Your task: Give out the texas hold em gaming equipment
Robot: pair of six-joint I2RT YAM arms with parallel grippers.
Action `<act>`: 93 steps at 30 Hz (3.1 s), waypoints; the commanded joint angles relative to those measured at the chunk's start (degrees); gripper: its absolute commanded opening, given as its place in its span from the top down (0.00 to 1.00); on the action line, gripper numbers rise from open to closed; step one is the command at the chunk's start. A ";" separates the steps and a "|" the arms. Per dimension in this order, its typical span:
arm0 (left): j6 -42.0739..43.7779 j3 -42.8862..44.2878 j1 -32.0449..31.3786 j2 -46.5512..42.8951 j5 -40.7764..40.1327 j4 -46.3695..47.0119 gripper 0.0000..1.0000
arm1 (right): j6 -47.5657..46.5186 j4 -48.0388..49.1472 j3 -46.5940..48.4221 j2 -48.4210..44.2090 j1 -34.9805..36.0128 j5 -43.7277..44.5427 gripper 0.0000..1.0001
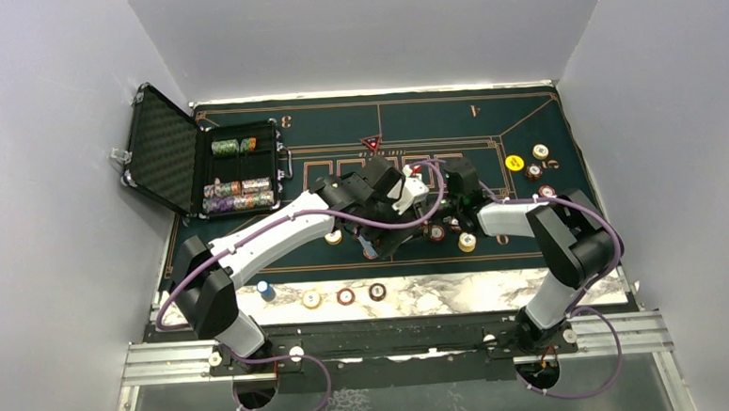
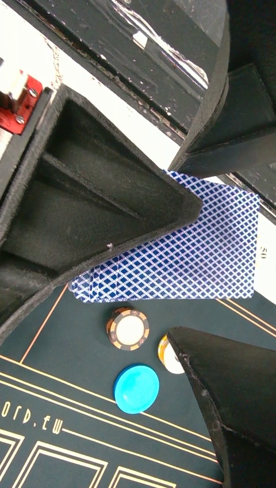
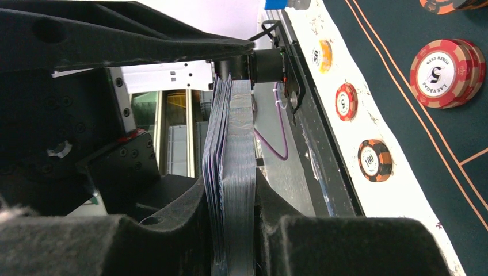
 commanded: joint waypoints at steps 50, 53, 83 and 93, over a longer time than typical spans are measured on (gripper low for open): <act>4.16 -0.02 0.12 -0.55 -1.02 3.92 1.00 | -14.77 -24.02 10.31 -1.81 1.27 4.54 0.26; 4.19 0.07 0.17 -0.63 -1.08 3.90 1.00 | -17.59 -27.48 11.53 -0.86 1.29 5.15 0.26; 4.36 -0.48 0.15 -1.96 -2.39 2.80 1.00 | -28.98 -41.75 16.27 -0.33 -3.12 8.05 0.40; 4.31 -0.84 0.18 -2.29 -2.70 2.84 1.00 | -31.92 -45.61 17.79 -0.82 -5.08 8.06 0.38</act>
